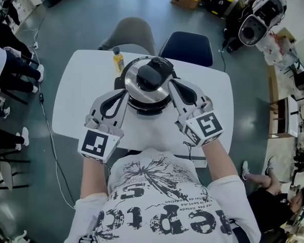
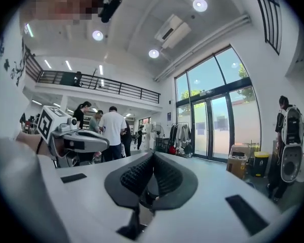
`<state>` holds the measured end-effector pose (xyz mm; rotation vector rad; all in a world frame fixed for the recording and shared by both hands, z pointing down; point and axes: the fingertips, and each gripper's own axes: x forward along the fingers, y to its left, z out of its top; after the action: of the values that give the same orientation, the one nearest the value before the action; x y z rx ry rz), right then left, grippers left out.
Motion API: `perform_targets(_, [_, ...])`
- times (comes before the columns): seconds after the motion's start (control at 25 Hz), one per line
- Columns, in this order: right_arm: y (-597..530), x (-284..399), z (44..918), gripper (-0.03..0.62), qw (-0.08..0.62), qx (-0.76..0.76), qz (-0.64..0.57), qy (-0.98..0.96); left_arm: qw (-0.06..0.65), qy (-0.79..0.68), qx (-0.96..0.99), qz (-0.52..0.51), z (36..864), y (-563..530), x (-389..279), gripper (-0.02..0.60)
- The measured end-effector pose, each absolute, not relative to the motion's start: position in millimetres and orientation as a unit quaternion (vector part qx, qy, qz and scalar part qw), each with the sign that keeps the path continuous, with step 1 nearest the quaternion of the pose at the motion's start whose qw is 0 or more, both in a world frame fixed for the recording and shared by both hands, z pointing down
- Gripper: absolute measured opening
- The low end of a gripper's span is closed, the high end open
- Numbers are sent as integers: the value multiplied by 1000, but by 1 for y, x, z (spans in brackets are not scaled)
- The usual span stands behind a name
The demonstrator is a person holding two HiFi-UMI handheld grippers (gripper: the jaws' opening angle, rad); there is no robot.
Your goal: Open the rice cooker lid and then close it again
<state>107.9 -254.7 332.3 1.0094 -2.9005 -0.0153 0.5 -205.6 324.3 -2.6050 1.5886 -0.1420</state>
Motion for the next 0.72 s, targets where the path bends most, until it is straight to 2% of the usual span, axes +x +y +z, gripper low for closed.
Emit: perform_targets(0.72, [-246,129,339,14,29,366,-8,-930,46,521,-852,-42,318,-208,14,14])
